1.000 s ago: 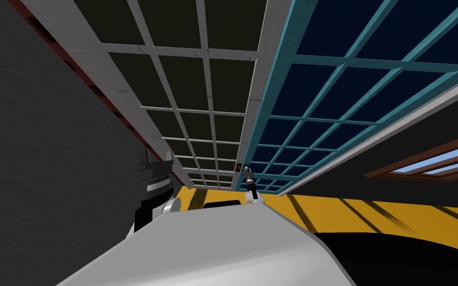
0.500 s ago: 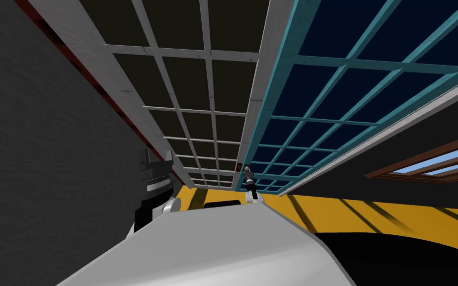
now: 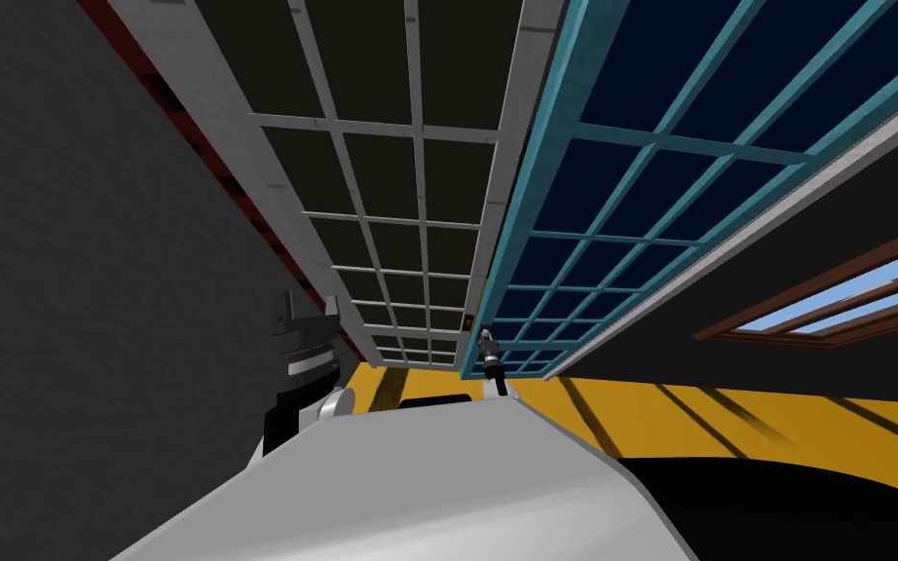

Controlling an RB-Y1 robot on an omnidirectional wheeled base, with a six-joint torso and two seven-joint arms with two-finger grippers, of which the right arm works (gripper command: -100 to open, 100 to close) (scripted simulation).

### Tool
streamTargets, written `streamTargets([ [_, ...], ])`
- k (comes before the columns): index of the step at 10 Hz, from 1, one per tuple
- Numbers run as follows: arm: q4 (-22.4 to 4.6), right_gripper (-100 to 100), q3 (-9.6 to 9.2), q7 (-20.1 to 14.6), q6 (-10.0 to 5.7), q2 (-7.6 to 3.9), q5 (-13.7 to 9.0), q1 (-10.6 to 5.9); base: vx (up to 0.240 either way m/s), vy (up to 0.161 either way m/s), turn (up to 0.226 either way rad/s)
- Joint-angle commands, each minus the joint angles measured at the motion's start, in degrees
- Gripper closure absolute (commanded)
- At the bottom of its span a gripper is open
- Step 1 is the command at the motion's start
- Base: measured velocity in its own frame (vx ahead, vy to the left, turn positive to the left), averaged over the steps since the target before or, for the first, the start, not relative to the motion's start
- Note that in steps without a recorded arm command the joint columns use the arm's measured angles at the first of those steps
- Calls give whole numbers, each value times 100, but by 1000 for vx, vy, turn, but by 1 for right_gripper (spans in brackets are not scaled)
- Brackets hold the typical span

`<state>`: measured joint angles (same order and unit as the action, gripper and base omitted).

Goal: Pull the door open

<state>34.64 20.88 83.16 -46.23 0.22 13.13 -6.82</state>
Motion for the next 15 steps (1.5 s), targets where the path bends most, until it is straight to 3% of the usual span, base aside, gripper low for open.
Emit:
streamTargets([
  [1, 35, 100, 27, -121, 81, -46, -10, 177, -92, 23, -24],
  [5, 16, 100, 35, -155, 85, -61, -14, 220, -73, 19, -26],
  [8, -75, 100, 61, -447, 96, -152, -38, 419, -95, 45, -41],
  [9, -1, -100, -10, -389, 30, -161, 10, 415, -168, 40, 32],
  [12, 13, -100, -148, -535, -70, -370, 96, 382, -190, 26, 92],
  [15, 58, -100, -331, -718, -202, -552, 206, 282, -197, -75, 122],
])
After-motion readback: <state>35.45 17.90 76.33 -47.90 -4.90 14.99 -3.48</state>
